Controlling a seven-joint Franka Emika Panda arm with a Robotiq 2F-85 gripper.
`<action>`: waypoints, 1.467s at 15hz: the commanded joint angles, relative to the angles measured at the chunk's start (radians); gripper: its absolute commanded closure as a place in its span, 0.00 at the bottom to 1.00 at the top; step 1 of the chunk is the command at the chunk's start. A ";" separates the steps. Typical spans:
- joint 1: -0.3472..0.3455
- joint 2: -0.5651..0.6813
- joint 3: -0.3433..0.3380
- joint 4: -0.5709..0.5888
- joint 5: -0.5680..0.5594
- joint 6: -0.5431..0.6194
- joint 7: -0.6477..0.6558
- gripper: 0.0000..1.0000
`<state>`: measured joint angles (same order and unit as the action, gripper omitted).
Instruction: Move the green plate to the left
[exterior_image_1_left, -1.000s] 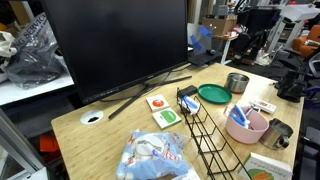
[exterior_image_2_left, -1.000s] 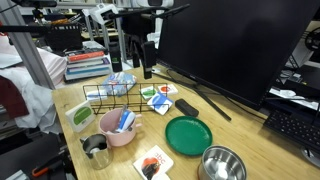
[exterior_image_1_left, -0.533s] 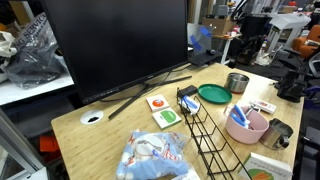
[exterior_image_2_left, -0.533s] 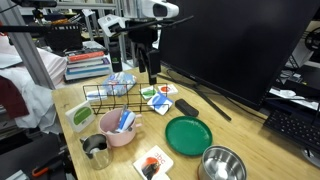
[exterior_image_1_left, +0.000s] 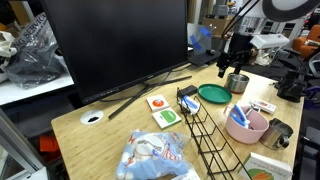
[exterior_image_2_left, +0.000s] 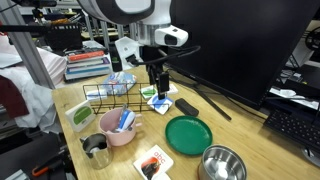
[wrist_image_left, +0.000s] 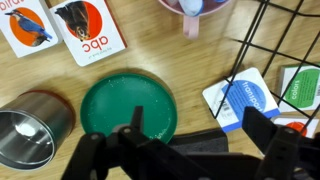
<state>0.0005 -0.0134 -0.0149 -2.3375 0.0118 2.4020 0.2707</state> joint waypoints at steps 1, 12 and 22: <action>-0.011 0.101 -0.010 0.045 0.001 0.057 0.020 0.00; -0.002 0.226 -0.035 0.110 0.024 0.072 0.008 0.00; 0.032 0.420 -0.073 0.224 -0.064 0.167 0.118 0.00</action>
<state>0.0073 0.3406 -0.0630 -2.1708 -0.0330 2.5482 0.3673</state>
